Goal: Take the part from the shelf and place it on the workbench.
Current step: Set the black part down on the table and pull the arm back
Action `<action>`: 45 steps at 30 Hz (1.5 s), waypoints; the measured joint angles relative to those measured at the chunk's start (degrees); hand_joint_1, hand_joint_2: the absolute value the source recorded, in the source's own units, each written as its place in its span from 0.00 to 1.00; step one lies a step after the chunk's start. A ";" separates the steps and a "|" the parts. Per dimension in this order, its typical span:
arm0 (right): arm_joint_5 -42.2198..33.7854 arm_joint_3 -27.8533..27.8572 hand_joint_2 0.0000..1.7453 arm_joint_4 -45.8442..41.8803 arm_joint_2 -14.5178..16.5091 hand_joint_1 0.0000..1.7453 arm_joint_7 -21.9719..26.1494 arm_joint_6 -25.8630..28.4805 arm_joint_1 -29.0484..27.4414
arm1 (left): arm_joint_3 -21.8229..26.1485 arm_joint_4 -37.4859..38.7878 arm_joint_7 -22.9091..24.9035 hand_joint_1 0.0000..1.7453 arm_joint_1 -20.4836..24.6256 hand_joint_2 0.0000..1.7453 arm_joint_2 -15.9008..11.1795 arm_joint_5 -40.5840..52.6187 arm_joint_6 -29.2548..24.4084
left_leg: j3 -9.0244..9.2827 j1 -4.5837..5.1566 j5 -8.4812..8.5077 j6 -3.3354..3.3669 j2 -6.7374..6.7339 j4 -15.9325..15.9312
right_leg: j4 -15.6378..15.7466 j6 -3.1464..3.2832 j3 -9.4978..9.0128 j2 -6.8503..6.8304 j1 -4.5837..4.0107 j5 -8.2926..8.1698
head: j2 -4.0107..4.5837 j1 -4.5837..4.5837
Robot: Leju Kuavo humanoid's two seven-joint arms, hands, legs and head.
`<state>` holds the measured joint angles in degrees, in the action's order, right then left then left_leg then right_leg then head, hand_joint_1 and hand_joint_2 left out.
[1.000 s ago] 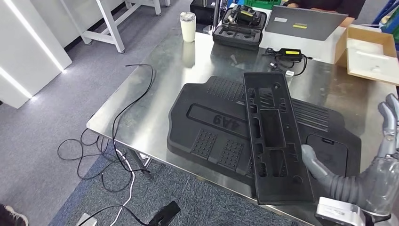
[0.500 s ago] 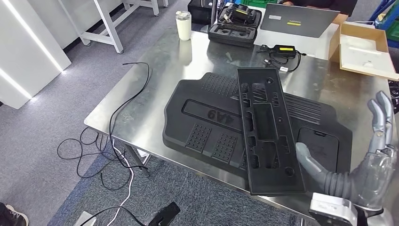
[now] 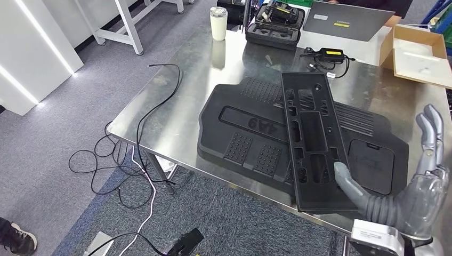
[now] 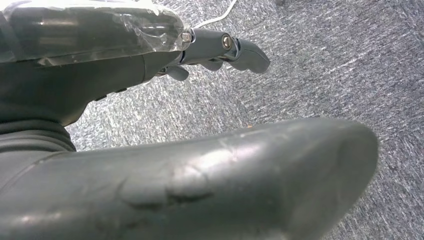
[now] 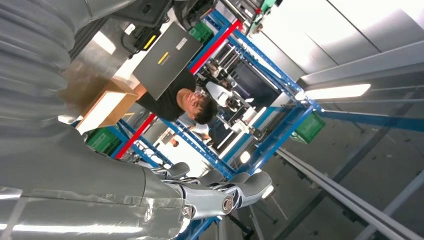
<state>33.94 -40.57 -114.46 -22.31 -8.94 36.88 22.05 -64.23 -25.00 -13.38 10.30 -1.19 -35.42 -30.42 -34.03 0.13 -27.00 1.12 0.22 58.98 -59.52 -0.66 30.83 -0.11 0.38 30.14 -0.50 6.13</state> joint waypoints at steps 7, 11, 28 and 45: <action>0.51 0.02 1.00 0.00 0.27 0.00 0.20 -0.24 -0.08 | -0.15 0.02 -0.01 0.00 0.06 0.00 0.01 0.08 0.23 | -2.81 -0.35 -5.73 -2.58 0.07 7.19 | 2.38 2.10 0.98 -0.52 0.37 -2.28 | 0.00 0.32; 0.79 0.02 1.00 0.00 0.48 0.00 0.32 -0.44 -0.22 | -0.18 0.05 -0.15 0.00 0.03 0.00 0.01 0.03 0.28 | -3.22 -1.06 -8.65 -3.40 0.05 14.06 | 1.70 1.84 3.42 -0.62 0.52 -3.61 | 0.00 0.39; 1.37 0.25 1.00 -0.02 0.43 0.00 -0.17 -0.30 -1.01 | -0.29 0.20 -0.26 0.00 0.59 0.00 -0.01 0.15 0.90 | -0.77 -0.04 1.11 0.37 -0.17 -0.78 | -9.50 -0.59 3.92 -0.14 0.54 1.87 | 0.00 -0.20; 1.09 0.34 1.00 -0.02 0.67 0.00 0.28 -0.43 -1.15 | -0.31 0.21 -0.25 0.00 0.44 0.00 0.03 0.08 0.52 | 3.88 -1.16 -3.84 -3.35 0.06 3.54 | 1.09 1.12 4.89 -0.88 0.45 -4.30 | 0.00 0.10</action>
<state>35.03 -40.22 -114.49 -21.64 -8.66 36.45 20.90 -64.54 -24.79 -13.62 10.74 -1.16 -35.34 -29.90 -30.15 -1.04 -30.84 -2.23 0.28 62.52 -58.43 0.46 35.72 -0.99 0.83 25.84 -0.50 6.22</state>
